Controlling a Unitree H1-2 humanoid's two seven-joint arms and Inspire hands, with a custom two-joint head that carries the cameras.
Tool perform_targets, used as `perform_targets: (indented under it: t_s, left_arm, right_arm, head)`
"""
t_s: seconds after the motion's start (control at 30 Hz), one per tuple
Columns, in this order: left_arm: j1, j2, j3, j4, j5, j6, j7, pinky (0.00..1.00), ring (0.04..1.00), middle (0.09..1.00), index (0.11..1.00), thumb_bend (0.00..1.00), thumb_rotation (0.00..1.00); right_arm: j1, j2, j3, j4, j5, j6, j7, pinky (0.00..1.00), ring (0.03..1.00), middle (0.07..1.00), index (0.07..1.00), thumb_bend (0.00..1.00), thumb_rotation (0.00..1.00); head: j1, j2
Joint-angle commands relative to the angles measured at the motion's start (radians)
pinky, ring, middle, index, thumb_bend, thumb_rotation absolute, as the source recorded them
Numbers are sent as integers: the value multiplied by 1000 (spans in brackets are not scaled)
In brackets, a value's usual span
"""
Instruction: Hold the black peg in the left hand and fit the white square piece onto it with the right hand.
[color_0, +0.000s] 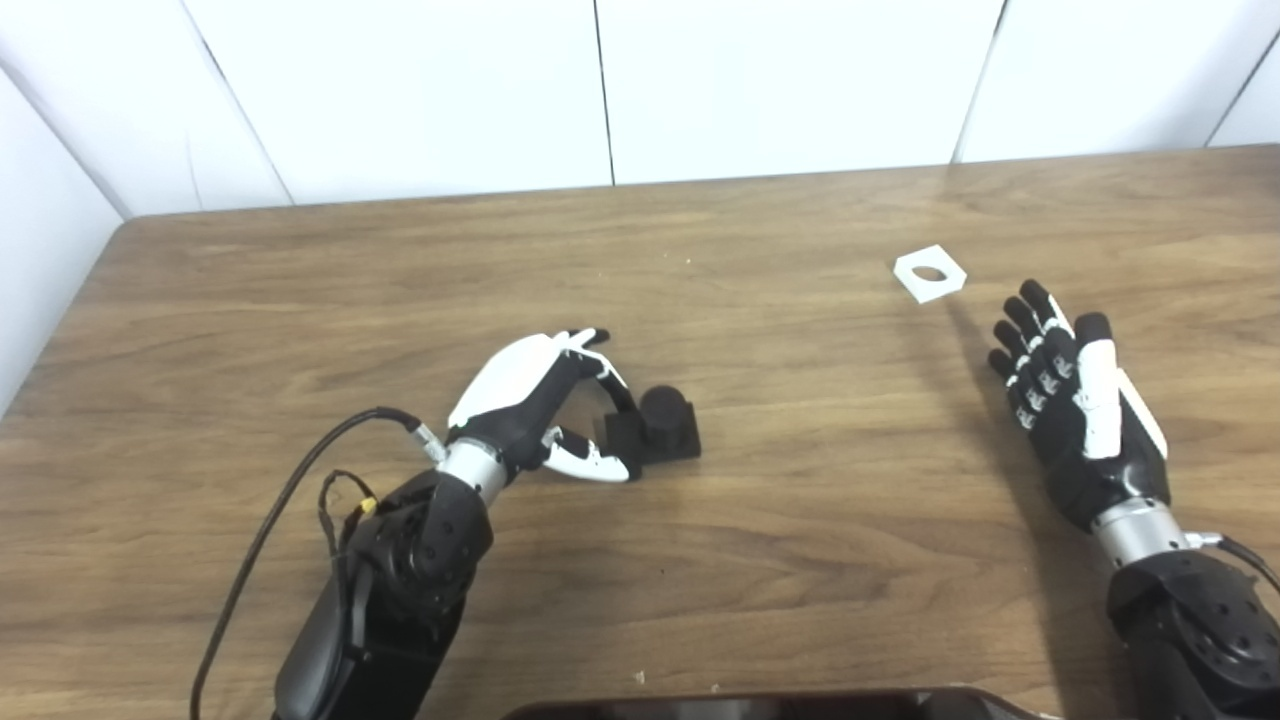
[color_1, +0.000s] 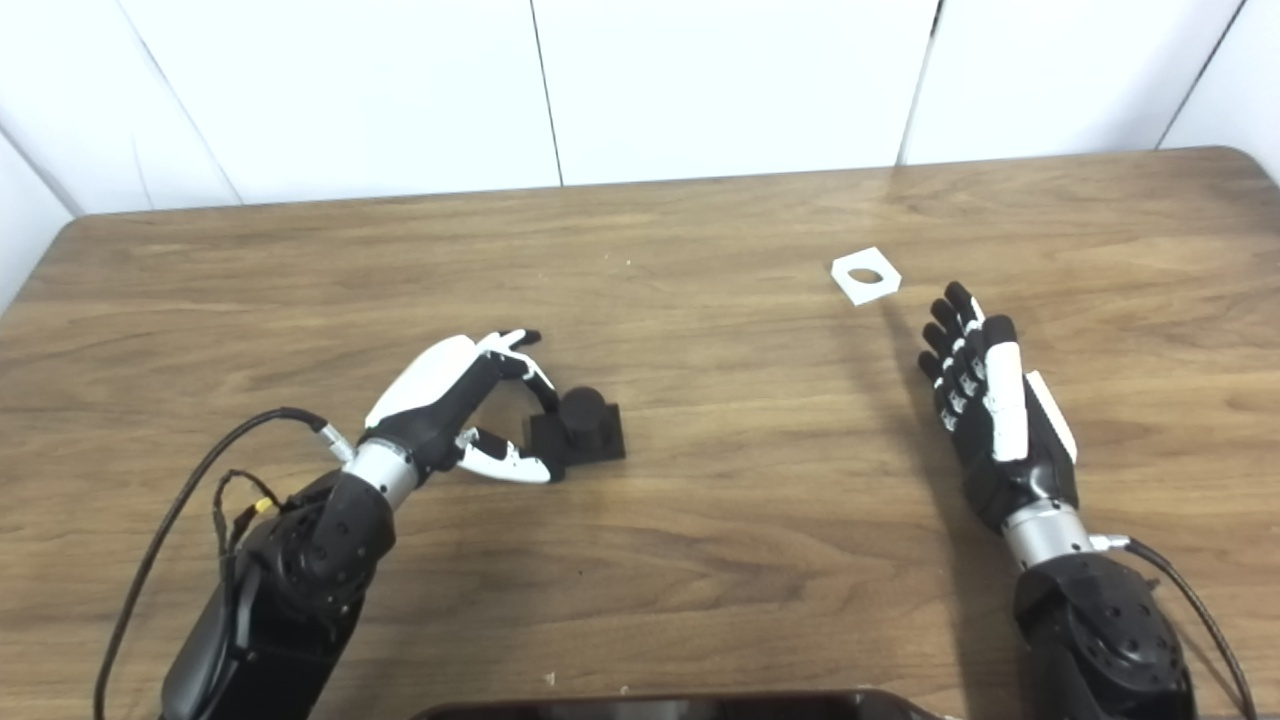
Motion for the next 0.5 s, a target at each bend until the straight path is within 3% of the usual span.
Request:
perform_targets:
  t_s: [0.0, 0.47]
  left_arm:
    - [-18, 4, 0, -46, 18, -5, -12, 1000, 1000, 963, 494, 494, 73]
    - [30, 4, -10, -99, 27, -9, -53, 1000, 1000, 952, 494, 493, 75]
  right_arm:
    - [-21, -3, -1, -40, 2, -10, -2, 1000, 1000, 1000, 1000, 599, 1000]
    - [-19, -5, -1, -45, 8, 1, 0, 1000, 1000, 1000, 1000, 616, 1000]
  head:
    - [1, 2]
    - [1, 8]
